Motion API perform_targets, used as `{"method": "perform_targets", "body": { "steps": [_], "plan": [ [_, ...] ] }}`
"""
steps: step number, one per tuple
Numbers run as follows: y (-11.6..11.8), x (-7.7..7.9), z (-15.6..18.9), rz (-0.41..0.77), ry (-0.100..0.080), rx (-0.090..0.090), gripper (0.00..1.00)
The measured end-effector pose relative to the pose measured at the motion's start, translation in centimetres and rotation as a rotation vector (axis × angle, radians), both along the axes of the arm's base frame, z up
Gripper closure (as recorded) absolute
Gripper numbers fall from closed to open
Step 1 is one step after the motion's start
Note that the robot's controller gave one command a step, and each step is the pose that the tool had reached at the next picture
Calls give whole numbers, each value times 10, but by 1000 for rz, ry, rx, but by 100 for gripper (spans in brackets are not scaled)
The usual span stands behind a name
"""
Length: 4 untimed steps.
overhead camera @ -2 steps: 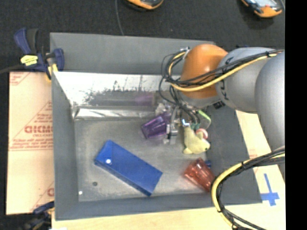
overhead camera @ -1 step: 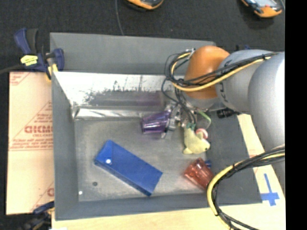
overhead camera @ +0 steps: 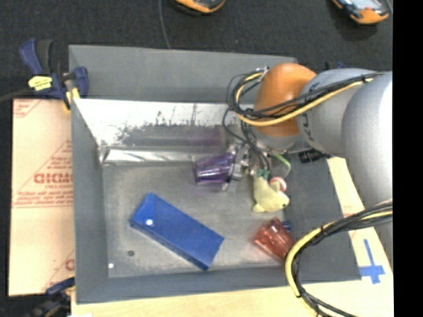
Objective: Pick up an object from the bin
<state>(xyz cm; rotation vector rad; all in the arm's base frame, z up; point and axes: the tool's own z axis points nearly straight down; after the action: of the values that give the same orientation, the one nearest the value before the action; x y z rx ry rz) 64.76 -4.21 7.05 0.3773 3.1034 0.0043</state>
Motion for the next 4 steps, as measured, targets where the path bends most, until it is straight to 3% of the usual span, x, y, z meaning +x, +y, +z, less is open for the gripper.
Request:
{"method": "perform_targets", "body": {
  "steps": [4],
  "plan": [
    [0, 0, 0, 1, 0, 0, 100]
  ]
}}
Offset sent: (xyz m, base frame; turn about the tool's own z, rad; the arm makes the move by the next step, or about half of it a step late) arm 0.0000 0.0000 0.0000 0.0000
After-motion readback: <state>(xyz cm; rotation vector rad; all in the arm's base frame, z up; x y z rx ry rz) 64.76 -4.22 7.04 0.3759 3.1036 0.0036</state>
